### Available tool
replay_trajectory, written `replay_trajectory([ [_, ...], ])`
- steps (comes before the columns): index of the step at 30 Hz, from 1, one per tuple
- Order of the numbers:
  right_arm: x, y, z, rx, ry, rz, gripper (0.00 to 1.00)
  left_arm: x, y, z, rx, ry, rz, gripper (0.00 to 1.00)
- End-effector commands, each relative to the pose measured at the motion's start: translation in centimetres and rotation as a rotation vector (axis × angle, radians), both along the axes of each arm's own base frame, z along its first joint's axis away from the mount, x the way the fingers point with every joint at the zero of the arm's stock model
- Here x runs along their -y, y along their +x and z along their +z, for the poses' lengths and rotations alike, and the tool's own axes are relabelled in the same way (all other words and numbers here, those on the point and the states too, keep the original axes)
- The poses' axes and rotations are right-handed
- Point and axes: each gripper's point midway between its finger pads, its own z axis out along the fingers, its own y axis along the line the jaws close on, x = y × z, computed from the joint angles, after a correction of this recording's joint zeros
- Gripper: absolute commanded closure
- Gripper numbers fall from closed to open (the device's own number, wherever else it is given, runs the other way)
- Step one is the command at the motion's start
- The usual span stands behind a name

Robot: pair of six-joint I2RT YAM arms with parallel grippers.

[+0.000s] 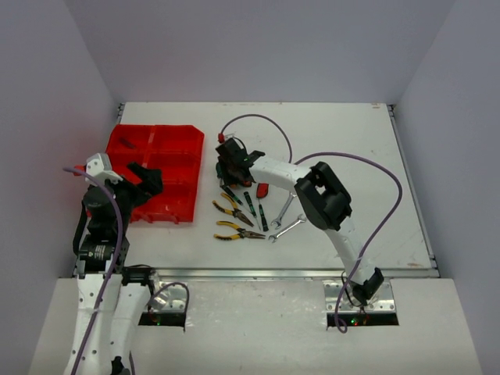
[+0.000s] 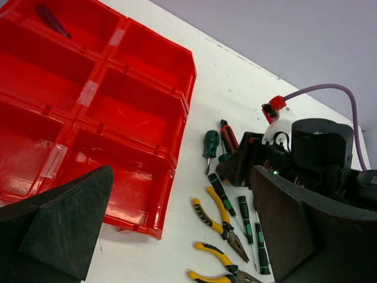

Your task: Sort the tools into containers

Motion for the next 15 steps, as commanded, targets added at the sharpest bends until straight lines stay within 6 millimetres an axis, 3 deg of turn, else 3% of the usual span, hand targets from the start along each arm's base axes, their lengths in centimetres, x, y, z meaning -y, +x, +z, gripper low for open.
replay_trajectory([
  [1, 0.9, -0.5, -0.6, 0.002, -0.031, -0.057, 0.66, 0.5, 0.4, 1.3, 0.045, 0.012, -0.031, 0.00],
  [5, 0.6, -0.4, 0.5, 0.030, -0.003, -0.052, 0.78, 1.0, 0.5, 1.1, 0.042, 0.005, -0.061, 0.00],
  [10, 0.0, -0.7, 9.9, 0.180, 0.147, 0.020, 0.81, 3.3, 1.0, 1.0, 0.024, -0.042, -0.184, 0.00],
  [12, 0.6, -2.3, 15.0, 0.265, 0.245, 0.068, 0.81, 5.1, 1.0, 1.4, 0.017, -0.097, -0.275, 0.00],
  [13, 0.6, -3.7, 15.1, 0.271, 0.281, 0.135, 0.81, 5.8, 1.0, 1.3, 0.012, -0.139, -0.298, 0.00],
  [14, 0.9, -3.9, 17.7, 0.313, 0.312, 0.143, 0.81, 6.4, 1.0, 1.3, 0.013, -0.172, -0.327, 0.00],
  [15, 0.8, -5.6, 19.4, 0.342, 0.369, 0.221, 0.81, 7.8, 1.0, 1.5, 0.023, -0.219, -0.397, 0.00],
])
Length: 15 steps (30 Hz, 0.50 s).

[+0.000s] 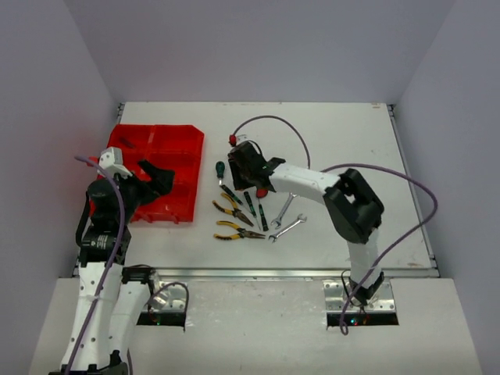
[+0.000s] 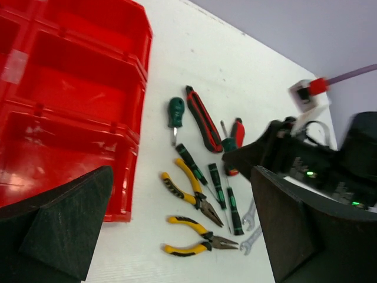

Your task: Sort the tools into containers

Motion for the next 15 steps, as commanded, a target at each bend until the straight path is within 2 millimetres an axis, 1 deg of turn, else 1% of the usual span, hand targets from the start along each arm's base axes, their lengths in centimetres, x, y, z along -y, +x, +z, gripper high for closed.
replay_trajectory([
  [1, -2.2, -3.1, 14.9, 0.307, 0.345, 0.252, 0.81, 5.5, 0.0, 2.8, 0.078, -0.197, -0.277, 0.00],
  [2, -2.2, -4.6, 15.1, 0.312, 0.384, 0.308, 0.81, 7.0, -0.1, 2.9, 0.086, -0.276, -0.352, 0.00],
  [4, -2.1, -7.6, 15.4, 0.323, 0.457, 0.421, 0.82, 9.4, -0.9, 2.8, 0.083, -0.417, -0.501, 0.00],
  [6, -2.0, -10.1, 16.4, 0.326, 0.517, 0.523, 0.82, 10.5, -1.0, 3.2, 0.091, -0.502, -0.566, 0.00],
  [9, -1.9, -13.5, 18.0, 0.349, 0.621, 0.651, 0.83, 11.9, -1.4, 5.1, 0.118, -0.547, -0.627, 0.00],
  [12, -1.7, -15.4, 20.2, 0.370, 0.694, 0.713, 0.83, 13.6, -2.0, 5.9, 0.106, -0.538, -0.662, 0.03],
  [13, -1.8, -15.7, 20.4, 0.361, 0.706, 0.729, 0.83, 13.6, -1.9, 5.9, 0.107, -0.537, -0.654, 0.04],
  [14, -1.8, -16.1, 21.0, 0.365, 0.726, 0.742, 0.83, 14.4, -2.1, 5.3, 0.083, -0.538, -0.671, 0.08],
  [15, -1.8, -16.3, 21.2, 0.362, 0.735, 0.748, 0.83, 14.6, -2.1, 4.8, 0.069, -0.541, -0.665, 0.09],
])
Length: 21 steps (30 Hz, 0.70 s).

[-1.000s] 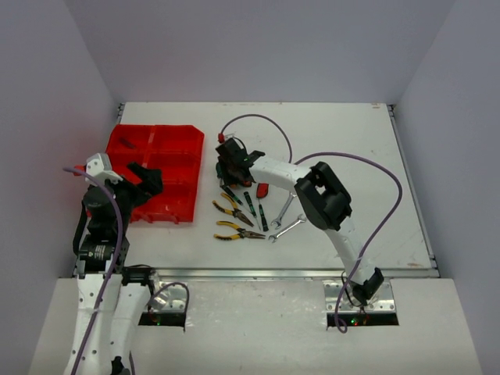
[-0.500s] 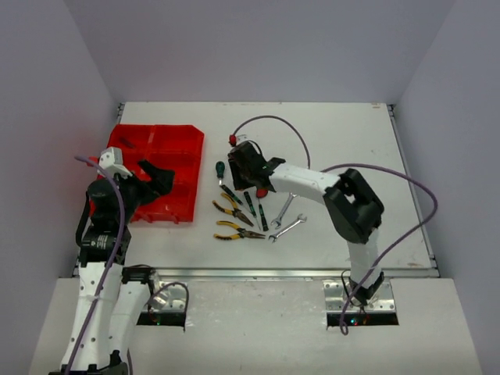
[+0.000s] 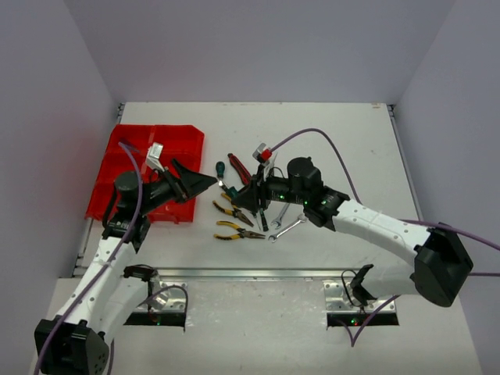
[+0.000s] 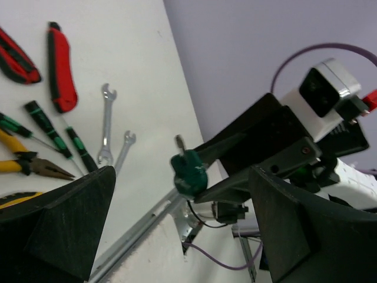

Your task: Sort the tools into containers

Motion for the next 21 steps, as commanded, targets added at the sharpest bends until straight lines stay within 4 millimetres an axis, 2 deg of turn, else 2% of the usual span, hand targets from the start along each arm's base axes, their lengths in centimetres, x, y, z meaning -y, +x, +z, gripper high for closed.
replay_trajectory([
  [1, -1.0, -2.4, 6.2, 0.112, 0.180, 0.147, 0.83, 2.3, -1.1, 3.9, 0.117, -0.052, -0.088, 0.12],
  [2, -1.1, -2.5, 6.3, 0.108, 0.181, 0.149, 0.83, 2.4, -1.1, 3.6, 0.110, -0.052, -0.087, 0.12],
  [5, -1.3, -2.7, 6.5, 0.101, 0.196, 0.166, 0.83, 3.3, -1.7, 3.4, 0.116, -0.069, -0.106, 0.30],
  [6, -1.3, -2.8, 6.7, 0.100, 0.202, 0.172, 0.83, 3.5, -1.8, 3.4, 0.116, -0.071, -0.109, 0.37],
  [7, -1.4, -2.8, 6.8, 0.098, 0.208, 0.176, 0.83, 3.7, -1.9, 3.5, 0.119, -0.073, -0.114, 0.50],
  [10, -1.5, -2.8, 7.3, 0.101, 0.224, 0.177, 0.83, 4.3, -2.0, 3.7, 0.116, -0.074, -0.132, 0.68],
  [13, -1.8, -3.1, 7.7, 0.093, 0.237, 0.202, 0.83, 4.6, -1.9, 4.0, 0.125, -0.077, -0.134, 0.69],
  [15, -1.9, -3.3, 7.7, 0.090, 0.240, 0.210, 0.83, 4.8, -1.9, 4.2, 0.134, -0.081, -0.140, 0.75],
  [17, -2.0, -3.3, 7.8, 0.089, 0.244, 0.207, 0.83, 4.8, -1.8, 4.5, 0.144, -0.081, -0.139, 0.99],
  [21, -2.0, -3.1, 7.6, 0.091, 0.245, 0.199, 0.83, 4.5, -1.6, 5.0, 0.164, -0.079, -0.107, 1.00],
])
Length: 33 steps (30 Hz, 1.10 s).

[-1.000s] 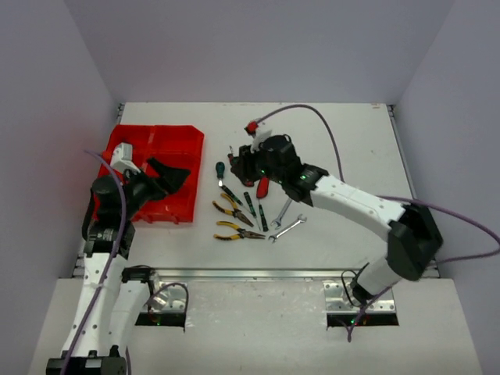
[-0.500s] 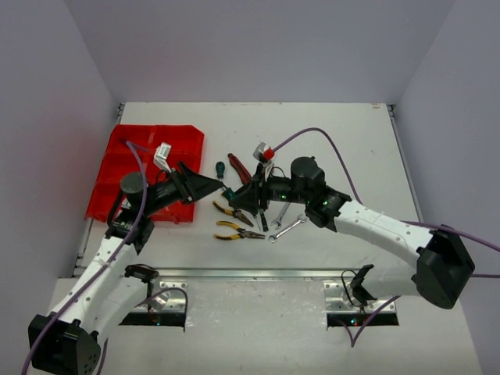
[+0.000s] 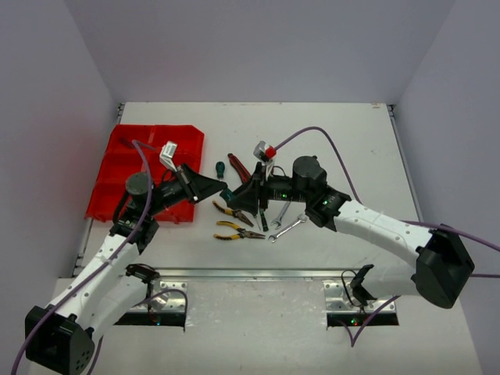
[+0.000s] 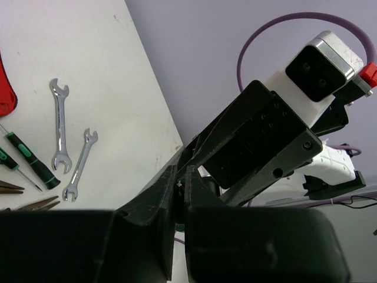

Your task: Sort the tools into containers

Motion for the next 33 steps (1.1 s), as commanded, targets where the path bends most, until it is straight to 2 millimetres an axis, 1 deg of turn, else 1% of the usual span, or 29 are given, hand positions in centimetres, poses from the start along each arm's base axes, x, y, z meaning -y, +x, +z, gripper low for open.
replay_trajectory([
  [1, -0.7, -0.1, 4.2, 0.090, 0.111, 0.024, 0.82, -0.3, 0.3, 2.6, 0.099, -0.014, 0.045, 1.00],
  [2, -0.7, -0.1, 4.1, 0.090, 0.110, 0.023, 0.80, -0.4, 0.3, 2.8, 0.103, -0.013, 0.052, 1.00],
  [3, -0.7, 0.0, 4.0, 0.086, 0.109, 0.016, 0.74, -0.6, 0.4, 2.9, 0.104, -0.013, 0.067, 1.00],
  [4, -0.7, 0.3, 3.8, 0.081, 0.107, 0.004, 0.63, -0.8, 0.7, 3.0, 0.103, -0.012, 0.090, 1.00],
  [6, -0.6, 0.9, 3.4, 0.066, 0.100, -0.038, 0.25, -1.1, 1.2, 2.9, 0.090, 0.013, 0.121, 1.00],
  [7, -0.5, 1.4, 3.2, 0.062, 0.091, -0.067, 0.04, -1.6, 2.0, 2.7, 0.095, 0.045, 0.167, 1.00],
  [8, -0.2, 2.5, 2.2, 0.036, 0.052, -0.136, 0.01, -2.2, 2.6, 2.7, 0.068, 0.083, 0.210, 1.00],
  [9, 0.1, 3.3, 1.5, 0.018, 0.018, -0.187, 0.01, -3.4, 4.0, 2.7, 0.056, 0.122, 0.305, 1.00],
  [10, 0.6, 4.1, 1.0, 0.017, -0.014, -0.235, 0.01, -4.5, 4.9, 2.2, 0.030, 0.170, 0.373, 1.00],
  [11, 1.4, 5.1, 0.3, 0.009, -0.058, -0.305, 0.01, -5.9, 6.0, 2.1, 0.022, 0.235, 0.450, 1.00],
  [12, 2.7, 6.3, -0.8, -0.007, -0.121, -0.400, 0.01, -8.0, 7.3, 2.1, 0.002, 0.302, 0.550, 1.00],
  [13, 4.4, 7.4, -2.1, -0.027, -0.194, -0.508, 0.01, -10.5, 8.6, 2.1, -0.035, 0.355, 0.662, 1.00],
  [15, 6.8, 8.2, -3.2, -0.047, -0.272, -0.630, 0.01, -14.0, 10.2, 1.9, -0.071, 0.420, 0.785, 1.00],
  [16, 8.3, 8.1, -4.0, -0.060, -0.315, -0.682, 0.01, -16.5, 11.1, 1.4, -0.102, 0.464, 0.859, 1.00],
  [17, 10.1, 7.5, -4.9, -0.075, -0.365, -0.723, 0.01, -20.5, 12.3, 0.2, -0.174, 0.521, 0.975, 1.00],
  [18, 10.4, 7.2, -3.9, -0.063, -0.339, -0.727, 0.01, -21.6, 12.5, 1.3, -0.162, 0.527, 1.034, 1.00],
  [19, 11.5, 6.3, -3.7, -0.053, -0.323, -0.736, 0.01, -24.5, 13.0, 0.2, -0.225, 0.579, 1.123, 1.00],
  [21, 12.7, 5.0, -3.8, -0.052, -0.291, -0.737, 0.01, -29.3, 13.4, 0.8, -0.269, 0.643, 1.340, 1.00],
  [22, 13.2, 4.4, -4.8, -0.069, -0.294, -0.738, 0.01, -31.5, 14.2, 1.1, -0.288, 0.655, 1.409, 1.00],
  [24, 14.0, 3.4, -4.4, -0.071, -0.248, -0.741, 0.01, -34.0, 15.1, 1.5, -0.299, 0.666, 1.488, 1.00],
  [25, 14.3, 3.0, -5.0, -0.080, -0.246, -0.737, 0.01, -35.6, 15.6, 1.0, -0.325, 0.685, 1.529, 1.00],
  [26, 14.6, 2.4, -5.3, -0.082, -0.235, -0.734, 0.01, -37.2, 16.0, 0.0, -0.364, 0.711, 1.563, 1.00],
  [27, 14.8, 2.0, -5.1, -0.082, -0.214, -0.727, 0.01, -37.9, 16.3, -0.4, -0.377, 0.732, 1.574, 1.00],
  [29, 15.1, 1.2, -6.0, -0.084, -0.213, -0.709, 0.01, -39.3, 17.6, -1.9, -0.411, 0.776, 1.581, 1.00],
  [31, 15.5, 0.9, -6.1, -0.072, -0.214, -0.707, 0.01, -40.2, 18.1, -3.0, -0.433, 0.811, 1.583, 1.00],
  [32, 15.7, 0.7, -6.0, -0.061, -0.217, -0.701, 0.01, -40.6, 18.3, -3.5, -0.446, 0.826, 1.582, 1.00],
  [33, 15.9, 0.4, -5.6, -0.049, -0.210, -0.695, 0.01, -41.0, 18.4, -4.6, -0.470, 0.850, 1.577, 1.00],
])
